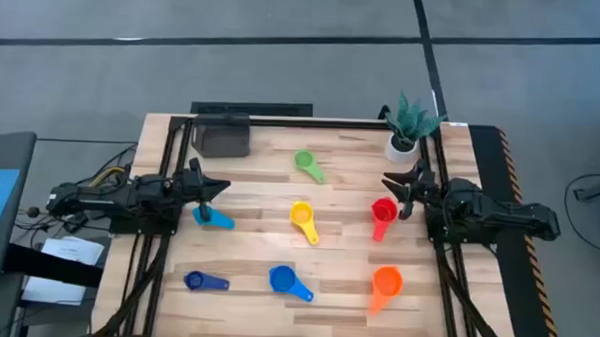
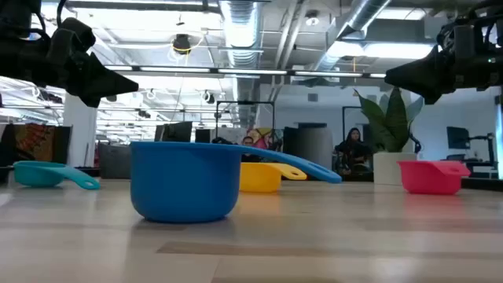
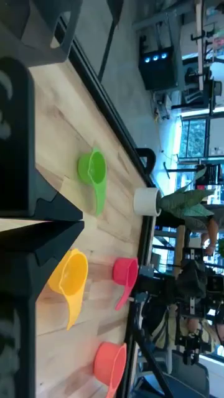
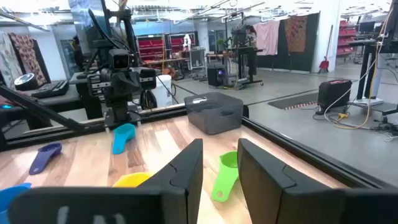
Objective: Nest measuring cups in basket
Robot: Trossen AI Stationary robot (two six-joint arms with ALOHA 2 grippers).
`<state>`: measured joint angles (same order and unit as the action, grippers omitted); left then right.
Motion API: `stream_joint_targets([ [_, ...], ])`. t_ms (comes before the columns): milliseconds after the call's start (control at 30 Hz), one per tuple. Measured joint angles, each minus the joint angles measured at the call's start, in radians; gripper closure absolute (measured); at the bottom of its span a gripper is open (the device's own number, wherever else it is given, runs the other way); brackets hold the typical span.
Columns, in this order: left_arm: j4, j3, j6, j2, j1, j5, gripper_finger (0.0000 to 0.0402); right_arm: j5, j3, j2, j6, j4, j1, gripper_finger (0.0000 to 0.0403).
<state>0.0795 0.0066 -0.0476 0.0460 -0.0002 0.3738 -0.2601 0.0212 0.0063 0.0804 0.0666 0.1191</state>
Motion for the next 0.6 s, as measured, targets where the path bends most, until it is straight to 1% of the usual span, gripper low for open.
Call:
stream_joint_targets([
  [300,-0.001,0.0,-0.012,0.0,0.0,-0.052,0.0401,0.0,0.0,0.0,0.002,-0.001,0.0,0.0278],
  [467,-0.002,0.0,-0.025,0.0,0.0,-0.055,0.0401,0.0,0.0,0.0,0.049,-0.001,0.0,0.0278],
  [600,-0.002,0.0,-0.018,0.0,0.0,-0.054,0.0401,0.0,0.0,0.0,0.052,-0.003,0.0,0.0278],
])
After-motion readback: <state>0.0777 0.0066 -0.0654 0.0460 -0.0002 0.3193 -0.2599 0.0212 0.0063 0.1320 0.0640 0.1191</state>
